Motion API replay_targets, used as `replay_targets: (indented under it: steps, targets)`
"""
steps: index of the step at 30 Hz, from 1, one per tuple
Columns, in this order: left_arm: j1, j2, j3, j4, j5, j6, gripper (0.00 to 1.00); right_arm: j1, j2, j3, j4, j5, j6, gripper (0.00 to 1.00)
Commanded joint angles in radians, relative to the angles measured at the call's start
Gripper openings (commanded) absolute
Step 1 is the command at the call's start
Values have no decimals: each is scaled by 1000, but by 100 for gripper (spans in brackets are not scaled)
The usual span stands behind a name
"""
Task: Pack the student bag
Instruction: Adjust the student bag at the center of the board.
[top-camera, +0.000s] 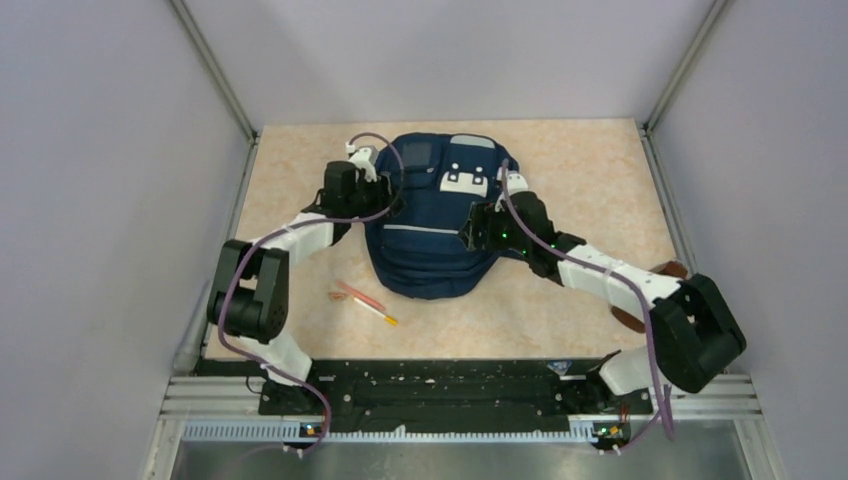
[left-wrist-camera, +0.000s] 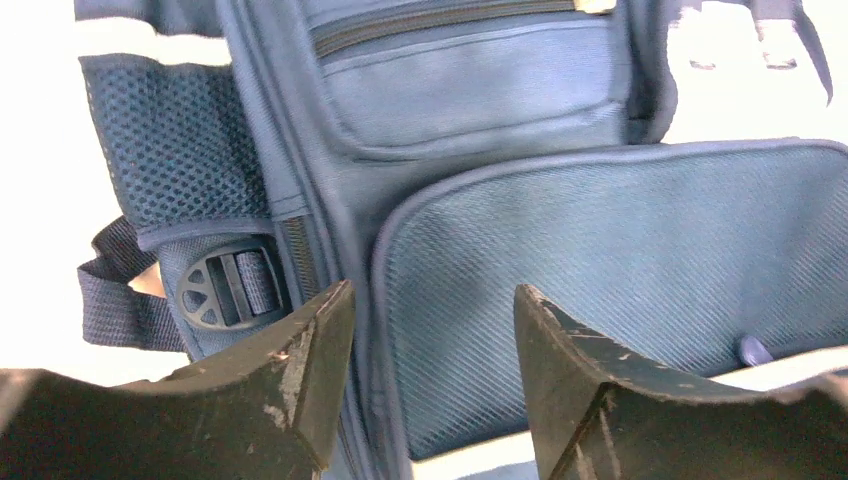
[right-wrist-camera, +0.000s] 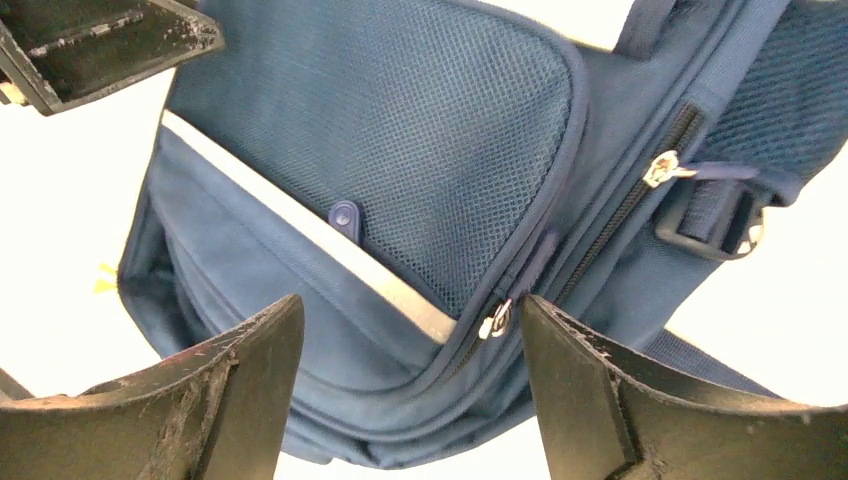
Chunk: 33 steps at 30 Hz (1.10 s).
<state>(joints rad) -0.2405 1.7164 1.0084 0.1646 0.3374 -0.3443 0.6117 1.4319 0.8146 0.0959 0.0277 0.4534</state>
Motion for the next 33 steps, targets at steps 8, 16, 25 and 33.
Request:
replay_targets:
  steps: [8, 16, 25, 33]
  targets:
    - [-240, -325, -125, 48, 12, 463, 70, -280, -158, -45, 107, -283, -58, 81]
    - [-396, -262, -135, 40, 10, 574, 72, -342, -122, -266, 529, -620, -269, 80]
    - [-410, -266, -158, 18, -24, 630, 73, -344, -77, -391, 726, -671, -431, 75]
    - [-410, -287, -161, 0, -148, 566, 74, -307, 28, -308, 711, -636, -515, 66]
